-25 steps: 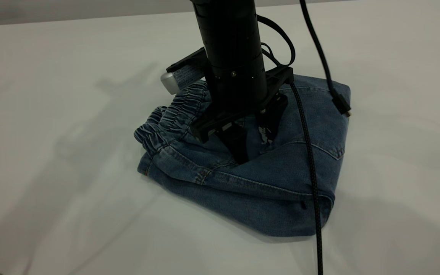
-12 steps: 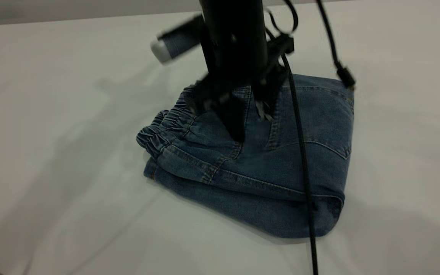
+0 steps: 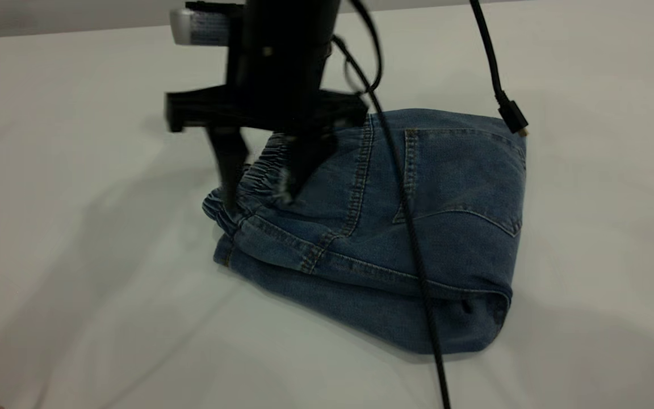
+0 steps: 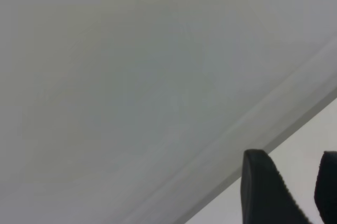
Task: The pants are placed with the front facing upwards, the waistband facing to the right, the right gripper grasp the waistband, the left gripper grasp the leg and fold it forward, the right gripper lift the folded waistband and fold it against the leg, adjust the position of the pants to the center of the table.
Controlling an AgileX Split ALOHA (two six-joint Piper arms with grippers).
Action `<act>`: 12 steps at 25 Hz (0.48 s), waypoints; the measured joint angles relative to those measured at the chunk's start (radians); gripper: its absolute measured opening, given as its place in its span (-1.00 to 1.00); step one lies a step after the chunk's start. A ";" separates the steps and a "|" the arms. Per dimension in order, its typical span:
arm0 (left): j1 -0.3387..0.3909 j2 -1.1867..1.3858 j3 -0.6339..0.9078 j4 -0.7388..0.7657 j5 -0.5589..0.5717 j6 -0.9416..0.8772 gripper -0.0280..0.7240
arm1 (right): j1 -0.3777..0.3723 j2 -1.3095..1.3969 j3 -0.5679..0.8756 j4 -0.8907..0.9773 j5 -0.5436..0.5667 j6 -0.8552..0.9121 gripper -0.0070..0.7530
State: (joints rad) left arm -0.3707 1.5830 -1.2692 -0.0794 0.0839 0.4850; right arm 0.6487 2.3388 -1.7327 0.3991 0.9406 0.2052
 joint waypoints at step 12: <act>0.000 0.000 0.000 0.000 0.001 0.000 -0.23 | -0.001 0.056 0.000 0.069 -0.069 0.139 -0.04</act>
State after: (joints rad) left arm -0.3707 1.5830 -1.2692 -0.0794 0.0848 0.4850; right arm 0.6479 2.3944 -1.7327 0.4679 0.8712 0.3445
